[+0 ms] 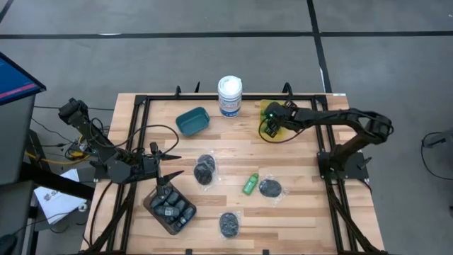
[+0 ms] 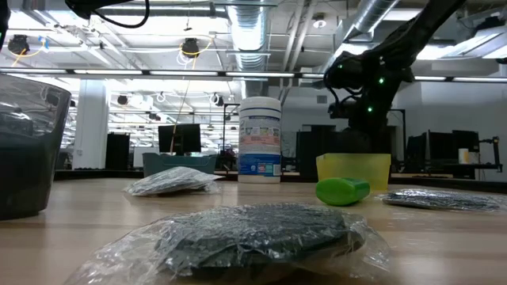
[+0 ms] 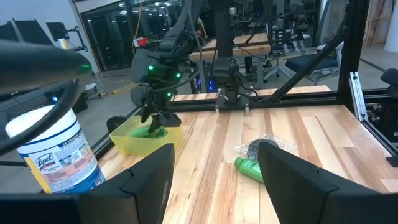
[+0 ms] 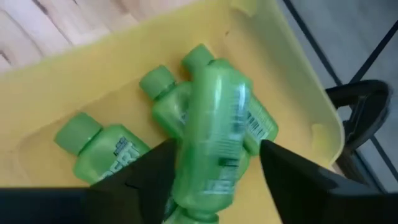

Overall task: Pick & Place Travel size toiletries
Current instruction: Put the green shampoo bottle into the yellow bin

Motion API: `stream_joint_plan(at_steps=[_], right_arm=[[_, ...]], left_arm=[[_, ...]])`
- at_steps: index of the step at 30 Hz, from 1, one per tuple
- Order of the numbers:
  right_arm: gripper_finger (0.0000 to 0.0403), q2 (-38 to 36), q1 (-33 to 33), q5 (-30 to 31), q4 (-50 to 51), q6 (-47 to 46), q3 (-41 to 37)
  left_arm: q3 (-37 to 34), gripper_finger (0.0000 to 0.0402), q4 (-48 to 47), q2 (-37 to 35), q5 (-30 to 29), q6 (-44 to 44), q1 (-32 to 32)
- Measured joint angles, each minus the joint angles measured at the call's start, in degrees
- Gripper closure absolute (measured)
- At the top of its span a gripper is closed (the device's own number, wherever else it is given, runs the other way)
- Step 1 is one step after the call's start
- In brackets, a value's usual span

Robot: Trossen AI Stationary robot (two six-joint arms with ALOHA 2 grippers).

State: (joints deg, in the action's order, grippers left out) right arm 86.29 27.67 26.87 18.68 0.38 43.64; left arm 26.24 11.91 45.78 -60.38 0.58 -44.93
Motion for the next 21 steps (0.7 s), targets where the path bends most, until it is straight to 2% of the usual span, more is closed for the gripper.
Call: stream_joint_plan(at_steps=[5,8,12,14,17,21], right_arm=[[0.0111,-5.45,-1.89,-0.87,0.86,1.49,0.72],[0.0089,-10.14,-4.33,-5.27,0.71,1.77,1.77],[0.0082,-15.95,-10.28,-16.08,-2.39,3.58,2.16],[0.0083,-17.26,-14.88,-19.64,-4.43,5.12,2.17],[0.0087,-17.06,-22.80,-21.03,-6.80,8.14,2.16],[0.0087,-13.16,-31.60,-21.08,-10.21,9.49,2.19]], left_arm=[[0.00,0.0175,-0.01,0.00,0.02,0.00,0.00],[0.00,0.0175,0.07,0.01,0.11,0.00,0.00],[0.00,0.0175,0.16,-0.01,0.17,0.00,0.00],[0.00,0.0175,0.13,0.01,0.17,0.00,0.00],[0.00,0.0175,0.13,0.01,0.17,0.00,0.00],[0.00,0.0175,0.18,0.01,0.15,0.00,0.00]])
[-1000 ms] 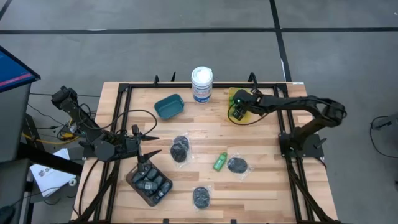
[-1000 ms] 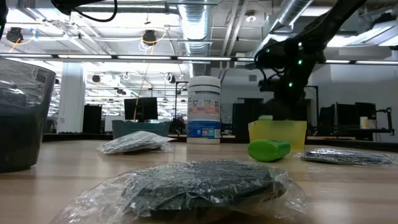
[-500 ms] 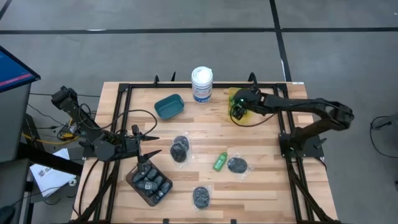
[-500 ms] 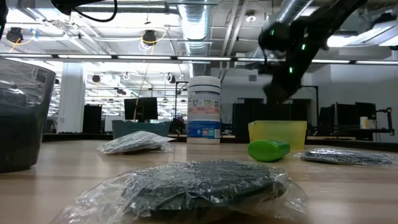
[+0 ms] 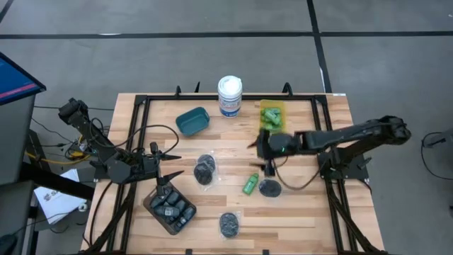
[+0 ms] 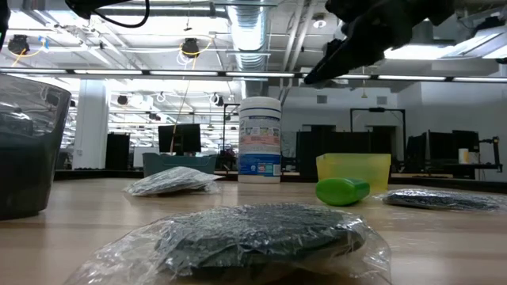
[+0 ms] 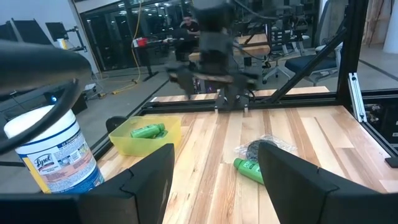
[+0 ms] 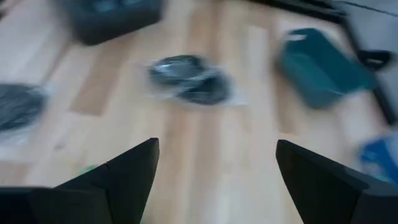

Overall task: Pick & Place Travel size toiletries
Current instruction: Put the green shampoo bottle into the yellow bin

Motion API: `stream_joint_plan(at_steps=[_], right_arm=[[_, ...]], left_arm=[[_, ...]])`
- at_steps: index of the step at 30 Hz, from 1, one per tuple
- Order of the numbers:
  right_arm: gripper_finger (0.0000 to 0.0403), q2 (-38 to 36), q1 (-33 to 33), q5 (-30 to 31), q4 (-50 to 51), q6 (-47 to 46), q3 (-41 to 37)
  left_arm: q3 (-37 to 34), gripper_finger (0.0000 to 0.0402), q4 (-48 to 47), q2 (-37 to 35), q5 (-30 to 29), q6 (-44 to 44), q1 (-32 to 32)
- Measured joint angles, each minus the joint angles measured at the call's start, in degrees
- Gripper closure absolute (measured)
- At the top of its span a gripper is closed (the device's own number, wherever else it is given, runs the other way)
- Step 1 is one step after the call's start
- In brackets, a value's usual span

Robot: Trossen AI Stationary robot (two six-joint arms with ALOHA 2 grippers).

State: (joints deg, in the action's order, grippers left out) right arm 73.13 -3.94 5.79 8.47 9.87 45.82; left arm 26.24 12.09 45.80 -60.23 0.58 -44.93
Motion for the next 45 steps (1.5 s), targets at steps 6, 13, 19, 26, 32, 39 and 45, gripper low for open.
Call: stream_joint_plan(at_steps=[6,13,19,26,32,39,45], right_arm=[[0.0087,9.49,-6.93,0.08,-4.88,-1.34,-0.02],[0.0088,20.36,-9.99,0.06,-8.47,-1.34,-0.02],[0.0088,24.21,-10.46,-3.81,-9.00,-3.00,0.04],[0.0088,23.96,-10.46,-6.26,-9.02,-3.85,0.00],[0.0088,19.03,-10.63,-9.04,-15.47,-2.66,-0.02],[0.0088,16.73,-11.74,-9.19,-12.37,1.71,-0.02],[0.0088,20.49,-13.10,-8.94,-8.47,5.77,-0.07]], left_arm=[[0.00,0.0175,0.00,-0.01,-0.02,0.00,0.00],[0.00,0.0175,-0.04,-0.02,-0.22,0.00,0.00],[0.00,0.0175,-0.04,-0.01,-0.21,0.00,0.00],[0.00,0.0175,-0.06,0.00,-0.17,0.00,0.00],[0.00,0.0175,-0.08,-0.01,-0.15,0.00,0.01],[0.00,0.0175,-0.08,-0.02,-0.13,0.00,0.02],[0.00,0.0175,-0.08,-0.01,0.02,0.00,0.00]])
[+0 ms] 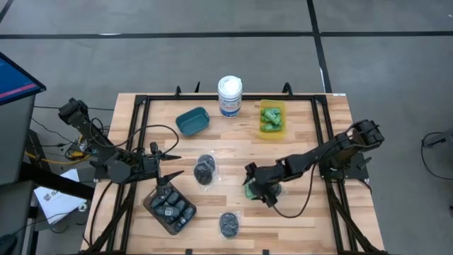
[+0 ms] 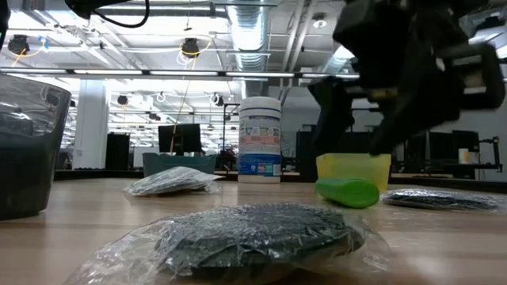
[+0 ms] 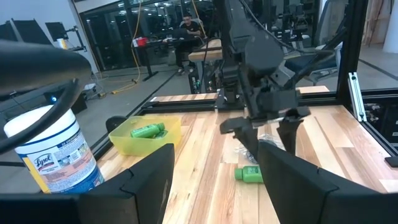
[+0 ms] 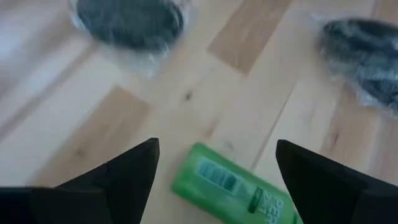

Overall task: Pick & Place Travel size toiletries
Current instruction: Put the green shampoo bottle into the yellow bin

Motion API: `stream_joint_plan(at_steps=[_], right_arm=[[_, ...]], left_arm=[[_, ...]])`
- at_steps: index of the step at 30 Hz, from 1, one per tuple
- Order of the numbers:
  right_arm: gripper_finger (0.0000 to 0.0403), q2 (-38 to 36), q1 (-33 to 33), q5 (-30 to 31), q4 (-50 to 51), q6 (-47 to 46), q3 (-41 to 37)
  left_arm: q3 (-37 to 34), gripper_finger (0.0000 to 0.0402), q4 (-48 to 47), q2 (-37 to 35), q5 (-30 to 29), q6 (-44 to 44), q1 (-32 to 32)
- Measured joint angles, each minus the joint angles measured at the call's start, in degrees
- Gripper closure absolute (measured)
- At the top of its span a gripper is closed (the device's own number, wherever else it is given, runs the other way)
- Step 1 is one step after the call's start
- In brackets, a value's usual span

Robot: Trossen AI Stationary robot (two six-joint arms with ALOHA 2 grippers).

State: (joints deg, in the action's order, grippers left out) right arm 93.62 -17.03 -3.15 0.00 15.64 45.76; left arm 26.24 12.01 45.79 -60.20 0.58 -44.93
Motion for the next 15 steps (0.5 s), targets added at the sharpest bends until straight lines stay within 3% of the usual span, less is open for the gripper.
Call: stream_joint_plan(at_steps=[9,15], right_arm=[[0.0088,3.22,-0.14,7.57,1.85,10.50,0.00],[0.0088,3.22,1.50,9.02,1.73,13.34,0.02]], left_arm=[[0.00,0.0175,0.00,0.01,-0.02,0.00,0.00],[0.00,0.0175,0.00,-0.01,-0.08,0.00,0.00]])
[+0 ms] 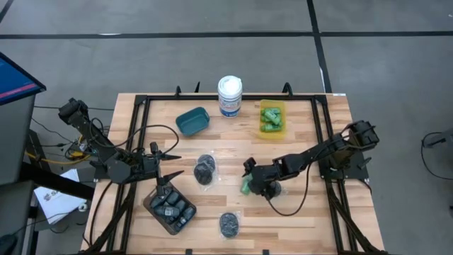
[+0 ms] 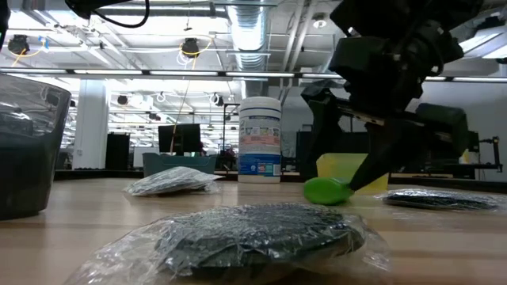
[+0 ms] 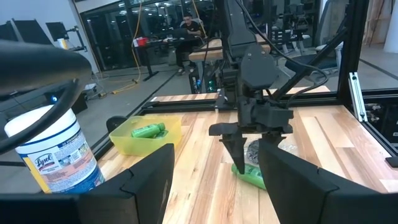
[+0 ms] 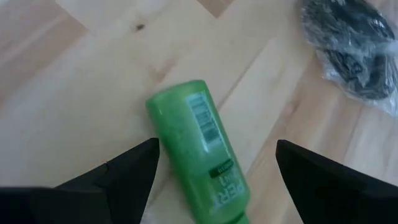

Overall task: Pick & Place Travel size toiletries
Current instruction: Put the green shampoo bottle into the yellow bin

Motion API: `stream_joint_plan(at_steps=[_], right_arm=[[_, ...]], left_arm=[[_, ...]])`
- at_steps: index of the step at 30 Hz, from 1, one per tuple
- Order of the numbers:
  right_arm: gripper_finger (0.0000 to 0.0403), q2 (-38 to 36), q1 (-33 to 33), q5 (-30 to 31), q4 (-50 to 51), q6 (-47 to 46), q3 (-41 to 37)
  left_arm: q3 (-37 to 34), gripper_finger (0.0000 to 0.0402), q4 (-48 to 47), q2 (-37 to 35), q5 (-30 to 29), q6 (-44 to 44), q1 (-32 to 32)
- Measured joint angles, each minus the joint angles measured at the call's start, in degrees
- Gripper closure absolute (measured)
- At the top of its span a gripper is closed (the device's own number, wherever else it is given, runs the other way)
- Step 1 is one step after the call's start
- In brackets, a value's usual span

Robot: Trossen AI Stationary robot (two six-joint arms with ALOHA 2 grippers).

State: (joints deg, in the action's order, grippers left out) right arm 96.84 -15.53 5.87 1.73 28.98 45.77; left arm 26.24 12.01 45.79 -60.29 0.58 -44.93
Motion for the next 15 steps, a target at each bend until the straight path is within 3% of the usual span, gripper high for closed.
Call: stream_joint_plan(at_steps=[15], right_arm=[[0.0104,2.88,5.23,-3.72,0.46,-8.90,0.09]], left_arm=[[0.00,0.0175,-0.02,0.00,-0.13,0.00,0.00]])
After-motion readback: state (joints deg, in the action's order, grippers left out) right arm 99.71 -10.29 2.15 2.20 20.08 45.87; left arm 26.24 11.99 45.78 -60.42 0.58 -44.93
